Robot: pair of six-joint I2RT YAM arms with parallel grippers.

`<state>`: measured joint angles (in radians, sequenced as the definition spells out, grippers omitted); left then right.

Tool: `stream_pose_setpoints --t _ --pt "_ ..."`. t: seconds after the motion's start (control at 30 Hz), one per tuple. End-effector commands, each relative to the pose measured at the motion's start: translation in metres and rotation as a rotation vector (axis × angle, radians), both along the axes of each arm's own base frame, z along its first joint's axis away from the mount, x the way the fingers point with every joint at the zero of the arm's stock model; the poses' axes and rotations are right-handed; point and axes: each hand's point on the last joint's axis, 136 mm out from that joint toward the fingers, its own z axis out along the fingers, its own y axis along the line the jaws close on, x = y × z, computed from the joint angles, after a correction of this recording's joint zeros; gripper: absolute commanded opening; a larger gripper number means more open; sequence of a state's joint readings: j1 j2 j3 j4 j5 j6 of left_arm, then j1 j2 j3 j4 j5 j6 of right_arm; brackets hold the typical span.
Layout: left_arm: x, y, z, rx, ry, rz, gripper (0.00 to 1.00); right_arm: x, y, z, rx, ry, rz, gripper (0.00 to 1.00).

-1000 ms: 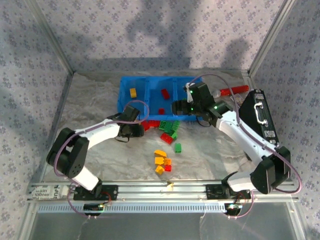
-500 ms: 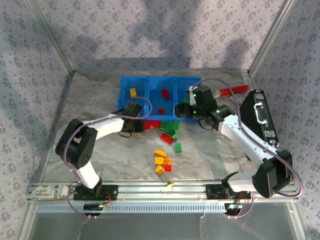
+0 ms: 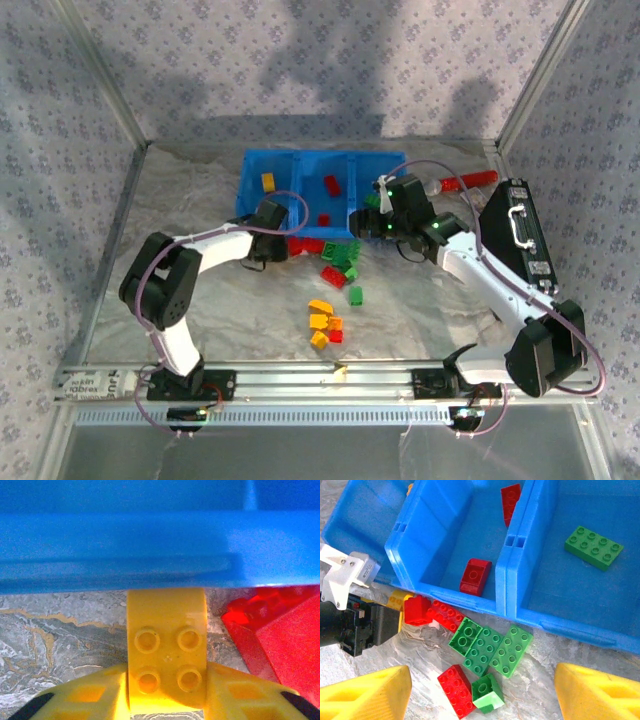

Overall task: Sort the legos into containers by color
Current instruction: Pick up the lego from the center of the table.

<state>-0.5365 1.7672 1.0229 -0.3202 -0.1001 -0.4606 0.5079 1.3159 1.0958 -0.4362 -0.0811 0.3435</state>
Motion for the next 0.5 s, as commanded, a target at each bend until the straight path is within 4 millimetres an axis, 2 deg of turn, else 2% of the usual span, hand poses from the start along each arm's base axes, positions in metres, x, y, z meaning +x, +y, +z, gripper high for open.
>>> stream_pose_setpoints --t 0.0,0.1,0.2,0.33,0.4,0.47 --pt "-0.006 0.009 0.001 0.041 0.016 0.005 0.33 0.0 -0.001 0.007 0.026 -0.015 -0.002 0.77" --pt "-0.013 0.012 0.005 0.039 0.015 0.007 0.25 0.0 -0.001 0.007 0.03 -0.015 -0.003 0.77" --pt "-0.02 0.017 0.026 0.051 -0.008 0.012 0.2 -0.001 -0.001 0.01 0.034 -0.018 -0.002 0.77" --pt "-0.021 0.023 0.084 0.017 -0.121 0.024 0.21 -0.004 -0.003 0.015 0.037 -0.033 -0.005 0.77" --pt "-0.014 0.025 0.111 0.004 -0.175 0.026 0.21 -0.004 -0.003 0.015 0.041 -0.034 -0.004 0.77" --pt "0.0 0.026 0.131 0.001 -0.206 0.02 0.21 -0.005 -0.002 0.014 0.047 -0.029 -0.003 0.76"
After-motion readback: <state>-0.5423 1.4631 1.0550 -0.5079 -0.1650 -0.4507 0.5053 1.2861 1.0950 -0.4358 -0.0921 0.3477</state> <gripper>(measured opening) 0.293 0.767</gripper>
